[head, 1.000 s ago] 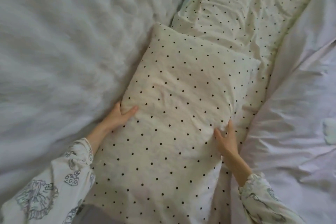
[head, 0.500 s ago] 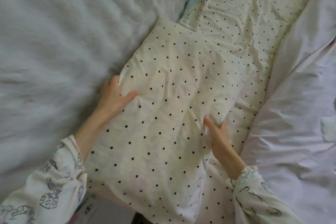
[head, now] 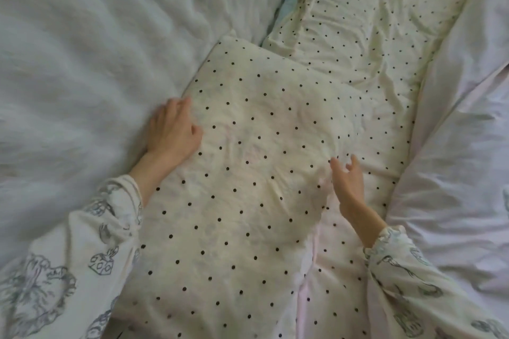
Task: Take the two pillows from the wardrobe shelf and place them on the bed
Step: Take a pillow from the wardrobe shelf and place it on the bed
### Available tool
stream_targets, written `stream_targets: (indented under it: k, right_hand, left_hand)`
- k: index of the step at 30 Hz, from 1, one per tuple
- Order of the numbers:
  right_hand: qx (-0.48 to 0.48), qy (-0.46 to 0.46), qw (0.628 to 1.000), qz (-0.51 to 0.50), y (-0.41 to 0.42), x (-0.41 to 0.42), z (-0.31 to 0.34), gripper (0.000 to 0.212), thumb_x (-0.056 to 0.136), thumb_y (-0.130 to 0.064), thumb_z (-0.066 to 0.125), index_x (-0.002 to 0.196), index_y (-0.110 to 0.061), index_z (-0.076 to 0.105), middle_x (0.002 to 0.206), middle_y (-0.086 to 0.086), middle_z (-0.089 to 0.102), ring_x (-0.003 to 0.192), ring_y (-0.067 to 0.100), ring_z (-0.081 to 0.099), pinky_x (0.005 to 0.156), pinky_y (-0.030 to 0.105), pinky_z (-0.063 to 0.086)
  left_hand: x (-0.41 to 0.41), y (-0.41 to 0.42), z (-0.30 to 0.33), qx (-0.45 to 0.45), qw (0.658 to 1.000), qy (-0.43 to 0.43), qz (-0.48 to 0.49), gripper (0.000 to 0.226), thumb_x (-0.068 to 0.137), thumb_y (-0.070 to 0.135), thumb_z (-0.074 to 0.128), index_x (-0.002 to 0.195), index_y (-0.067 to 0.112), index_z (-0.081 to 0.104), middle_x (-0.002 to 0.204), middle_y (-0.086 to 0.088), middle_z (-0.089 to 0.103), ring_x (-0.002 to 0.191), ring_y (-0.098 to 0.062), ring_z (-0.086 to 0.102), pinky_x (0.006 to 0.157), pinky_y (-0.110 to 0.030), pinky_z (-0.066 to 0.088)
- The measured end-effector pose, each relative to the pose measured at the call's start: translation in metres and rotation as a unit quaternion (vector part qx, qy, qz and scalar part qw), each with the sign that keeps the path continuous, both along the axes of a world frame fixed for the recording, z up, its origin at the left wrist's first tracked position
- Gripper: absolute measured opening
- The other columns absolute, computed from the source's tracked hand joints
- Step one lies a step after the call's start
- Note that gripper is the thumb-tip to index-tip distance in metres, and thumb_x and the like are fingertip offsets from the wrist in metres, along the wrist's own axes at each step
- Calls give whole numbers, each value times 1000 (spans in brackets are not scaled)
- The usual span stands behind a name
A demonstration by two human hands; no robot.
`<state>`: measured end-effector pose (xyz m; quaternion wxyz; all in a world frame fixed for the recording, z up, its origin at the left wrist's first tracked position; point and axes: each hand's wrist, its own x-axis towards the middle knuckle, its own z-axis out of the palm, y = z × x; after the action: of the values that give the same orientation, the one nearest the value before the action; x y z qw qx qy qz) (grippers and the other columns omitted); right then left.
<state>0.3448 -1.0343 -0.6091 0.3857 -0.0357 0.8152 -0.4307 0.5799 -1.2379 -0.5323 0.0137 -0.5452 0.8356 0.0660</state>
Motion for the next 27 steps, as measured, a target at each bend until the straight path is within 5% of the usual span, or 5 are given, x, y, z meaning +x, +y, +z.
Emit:
stream_targets:
  k: [7,11,17,22,27]
  right_hand:
    - [-41,-76,996,-29,-64,-41,-26,59,79,-45,65,123,-16,39,121,3,46,93,19,52,70,36,47]
    - [-85,-97,989,-71,-64,-39,-27,73,76,-43,71,136,-18,39,130,1,51,113,24,54,92,44,49]
    - [-152,-77,983,-75,-61,-36,-21,80,75,-44,73,141,-23,32,124,-12,43,115,11,43,89,28,35]
    - [-117,3,992,55,-56,-24,-27,63,80,-31,71,131,-14,38,130,0,52,116,18,53,95,36,45]
    - [-21,133,977,164,-45,1,-23,81,89,-39,56,149,-13,8,159,12,5,146,23,5,118,43,11]
  left_hand:
    - [-69,-76,-31,73,992,34,99,58,93,45,33,138,8,29,141,-23,40,129,-40,37,105,-47,31]
    - [-79,-80,-29,88,983,83,141,61,89,44,44,137,7,33,141,-19,43,130,-37,39,106,-45,33]
    - [-83,-78,-14,54,984,136,101,71,83,55,51,135,11,31,134,-20,48,126,-41,41,103,-47,35]
    - [-72,-58,-34,32,996,37,76,64,88,54,41,144,27,22,141,-20,32,132,-37,27,108,-52,18]
    - [-45,-25,-41,-22,1000,-7,-15,59,93,47,34,147,31,15,157,-14,6,142,-38,9,110,-59,10]
